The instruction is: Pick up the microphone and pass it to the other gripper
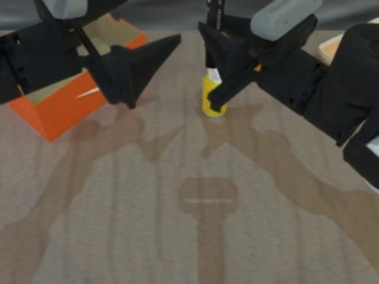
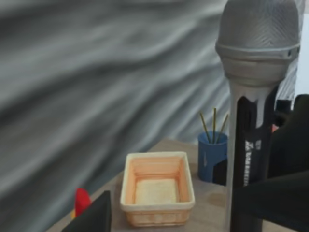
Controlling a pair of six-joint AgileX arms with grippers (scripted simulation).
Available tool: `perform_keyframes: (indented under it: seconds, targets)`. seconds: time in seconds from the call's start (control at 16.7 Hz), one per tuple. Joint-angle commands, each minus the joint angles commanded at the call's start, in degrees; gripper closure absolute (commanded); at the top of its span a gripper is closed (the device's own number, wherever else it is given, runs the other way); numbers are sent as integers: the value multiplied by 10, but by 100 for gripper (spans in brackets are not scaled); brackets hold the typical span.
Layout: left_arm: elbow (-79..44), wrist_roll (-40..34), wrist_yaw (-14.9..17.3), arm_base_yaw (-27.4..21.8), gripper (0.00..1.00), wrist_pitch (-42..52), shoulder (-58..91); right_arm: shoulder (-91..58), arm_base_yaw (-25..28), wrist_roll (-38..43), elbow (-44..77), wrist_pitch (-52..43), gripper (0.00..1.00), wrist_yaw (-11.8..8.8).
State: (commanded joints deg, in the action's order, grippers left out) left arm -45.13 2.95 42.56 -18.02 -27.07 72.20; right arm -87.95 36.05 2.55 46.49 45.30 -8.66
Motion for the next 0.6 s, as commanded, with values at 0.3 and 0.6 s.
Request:
perform_keyframes:
  seconds: [0.3, 0.6]
  targets:
    - [-82, 1, -57, -61, 0, -18, 99, 0, 0, 0, 0, 0, 100, 0]
    - [-148, 1, -109, -114, 0, -30, 176, 0, 0, 0, 0, 0, 100, 0]
